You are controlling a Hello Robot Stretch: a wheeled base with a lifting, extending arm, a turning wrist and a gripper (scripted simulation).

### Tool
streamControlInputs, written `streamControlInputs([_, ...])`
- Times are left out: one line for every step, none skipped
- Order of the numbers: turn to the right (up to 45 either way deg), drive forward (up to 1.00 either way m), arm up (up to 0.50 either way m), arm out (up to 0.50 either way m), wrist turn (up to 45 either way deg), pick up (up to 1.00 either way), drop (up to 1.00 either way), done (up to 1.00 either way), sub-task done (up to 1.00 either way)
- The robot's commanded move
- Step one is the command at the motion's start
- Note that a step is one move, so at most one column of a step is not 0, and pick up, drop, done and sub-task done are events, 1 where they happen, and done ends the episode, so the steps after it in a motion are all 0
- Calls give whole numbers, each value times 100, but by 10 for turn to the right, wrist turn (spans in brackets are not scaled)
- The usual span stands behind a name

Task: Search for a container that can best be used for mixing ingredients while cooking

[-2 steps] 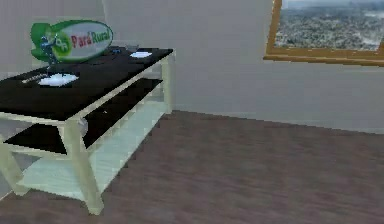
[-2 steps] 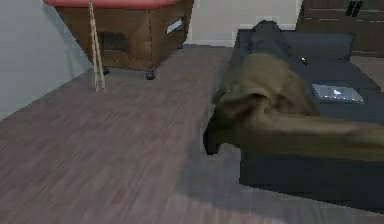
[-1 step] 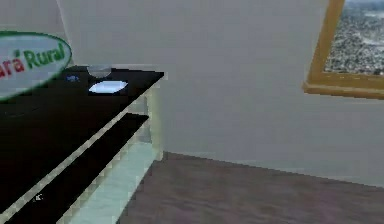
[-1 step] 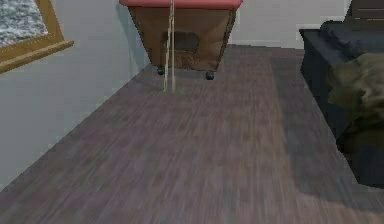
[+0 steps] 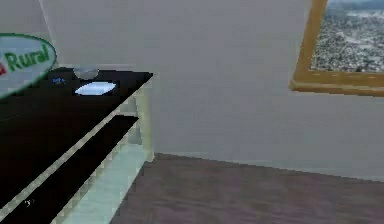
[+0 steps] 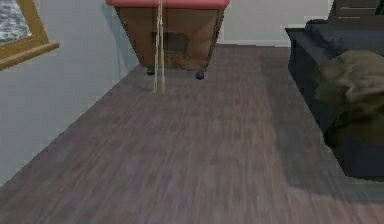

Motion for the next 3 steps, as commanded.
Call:
streamControlInputs([0,80,0,0,0,0,0,0,0])
streamControlInputs([-450,0,0,0,0,0,0,0,0])
streamControlInputs([0,0,0,0,0,0,0,100,0])
